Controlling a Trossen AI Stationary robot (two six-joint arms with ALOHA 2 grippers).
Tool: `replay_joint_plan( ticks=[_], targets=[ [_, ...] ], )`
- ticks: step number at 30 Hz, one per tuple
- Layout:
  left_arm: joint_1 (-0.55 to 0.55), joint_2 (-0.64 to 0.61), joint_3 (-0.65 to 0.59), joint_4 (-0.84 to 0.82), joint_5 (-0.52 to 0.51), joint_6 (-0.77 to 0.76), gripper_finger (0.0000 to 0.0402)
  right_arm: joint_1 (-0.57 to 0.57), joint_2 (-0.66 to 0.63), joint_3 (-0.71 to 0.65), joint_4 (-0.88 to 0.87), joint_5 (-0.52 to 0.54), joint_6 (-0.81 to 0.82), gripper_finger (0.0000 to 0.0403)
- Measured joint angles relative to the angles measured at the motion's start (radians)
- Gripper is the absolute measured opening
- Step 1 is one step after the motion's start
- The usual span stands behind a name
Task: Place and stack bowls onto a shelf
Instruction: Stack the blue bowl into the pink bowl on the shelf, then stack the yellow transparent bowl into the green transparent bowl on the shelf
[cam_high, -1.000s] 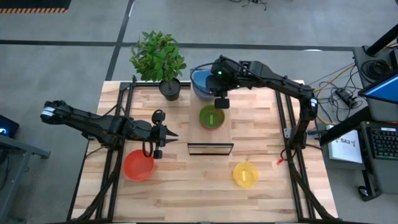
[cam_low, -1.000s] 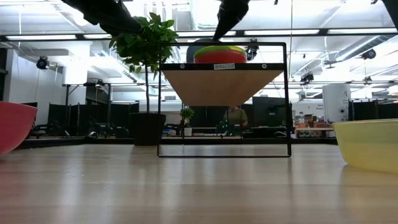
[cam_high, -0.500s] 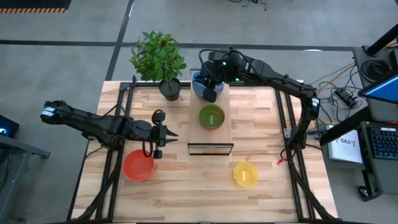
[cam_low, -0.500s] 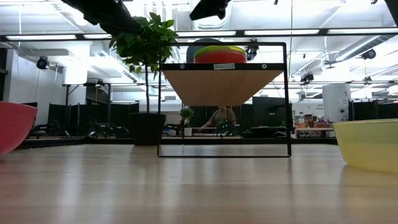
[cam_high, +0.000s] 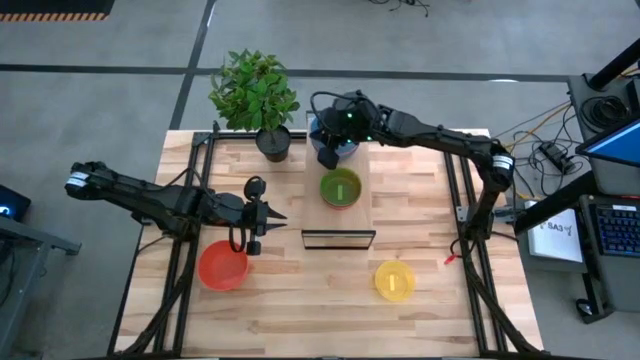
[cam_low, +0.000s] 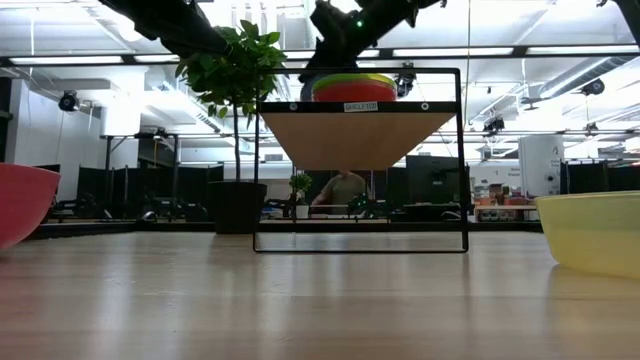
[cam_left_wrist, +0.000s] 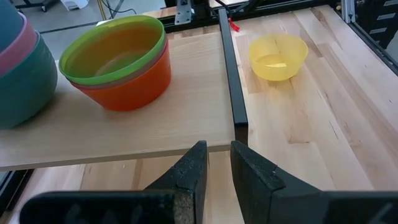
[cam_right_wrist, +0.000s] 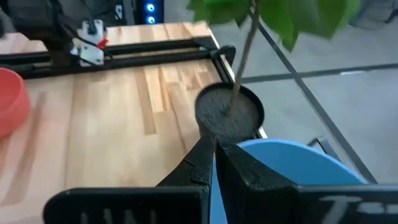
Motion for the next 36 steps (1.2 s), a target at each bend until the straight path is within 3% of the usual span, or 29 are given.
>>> replay_joint_plan(
  ticks=[11, 16, 25, 34, 36],
  targets=[
    [0.0, 0.0, 0.0, 0.0, 0.0, 0.0, 0.0054, 0.002, -0.043, -0.019, 0.022, -0.004, 0.005, 0.0009],
    [0.0, 0.0, 0.0, -0.007, 0.0, 0.0, 0.0054, 0.029, -0.13, -0.085, 0.016, -0.093, 0.042, 0.0009],
    [0.0, 0.0, 0.0, -0.009, 0.001, -0.091, 0.0054, 0.233, -0.411, -0.383, 0.094, -0.104, 0.058, 0.0009],
    [0.0, 0.005, 0.0, -0.069, 0.007, -0.414, 0.0054, 0.479, -0.646, -0.747, 0.284, -0.097, 0.085, 0.0009],
    [0.001, 0.008, 0.0, -0.098, 0.057, -0.484, 0.0054, 0.514, -0.669, -0.804, 0.332, -0.096, 0.106, 0.0009]
  ],
)
